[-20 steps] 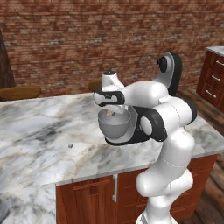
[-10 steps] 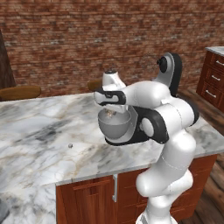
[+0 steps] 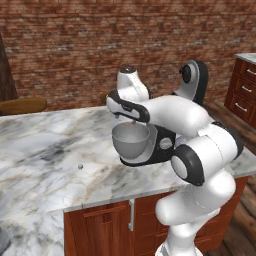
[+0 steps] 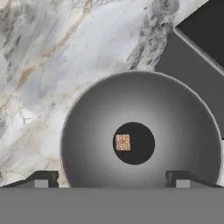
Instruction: Add butter and sugar cubes to the stand mixer bowl and then turn on the stand mixer to begin making frosting.
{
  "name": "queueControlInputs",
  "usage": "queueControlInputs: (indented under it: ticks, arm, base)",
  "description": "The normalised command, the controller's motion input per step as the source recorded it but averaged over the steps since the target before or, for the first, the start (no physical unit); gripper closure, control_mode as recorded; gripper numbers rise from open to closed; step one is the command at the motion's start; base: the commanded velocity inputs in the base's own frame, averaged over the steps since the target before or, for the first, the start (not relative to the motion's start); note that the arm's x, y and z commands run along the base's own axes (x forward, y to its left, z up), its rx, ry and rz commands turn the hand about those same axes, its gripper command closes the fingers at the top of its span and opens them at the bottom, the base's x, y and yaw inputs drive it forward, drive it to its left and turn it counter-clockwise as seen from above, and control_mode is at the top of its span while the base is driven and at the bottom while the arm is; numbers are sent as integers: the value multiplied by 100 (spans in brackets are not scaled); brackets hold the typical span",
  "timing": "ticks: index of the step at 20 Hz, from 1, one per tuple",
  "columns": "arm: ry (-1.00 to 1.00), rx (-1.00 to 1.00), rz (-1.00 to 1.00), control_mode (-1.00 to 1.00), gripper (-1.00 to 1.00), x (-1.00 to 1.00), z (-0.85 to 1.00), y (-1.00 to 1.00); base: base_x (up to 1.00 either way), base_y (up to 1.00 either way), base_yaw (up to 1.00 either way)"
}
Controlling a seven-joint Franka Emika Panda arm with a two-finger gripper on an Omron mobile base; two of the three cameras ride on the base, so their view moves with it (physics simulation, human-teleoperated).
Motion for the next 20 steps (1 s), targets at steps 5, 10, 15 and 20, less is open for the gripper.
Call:
queueControlInputs:
  ticks: [5,10,15,20]
  arm:
    - [7,-1,20,-100,-100,-72,29,82]
    - [16,-2,37,-100,-100,-72,10,92]
    - [14,0,42,-100,-100,-52,-1,70]
    - [1,-5,34,-100,-100,-7,-44,47]
  base:
    - [0,0,0]
    - [0,0,0]
    - [0,0,0]
    - [0,0,0]
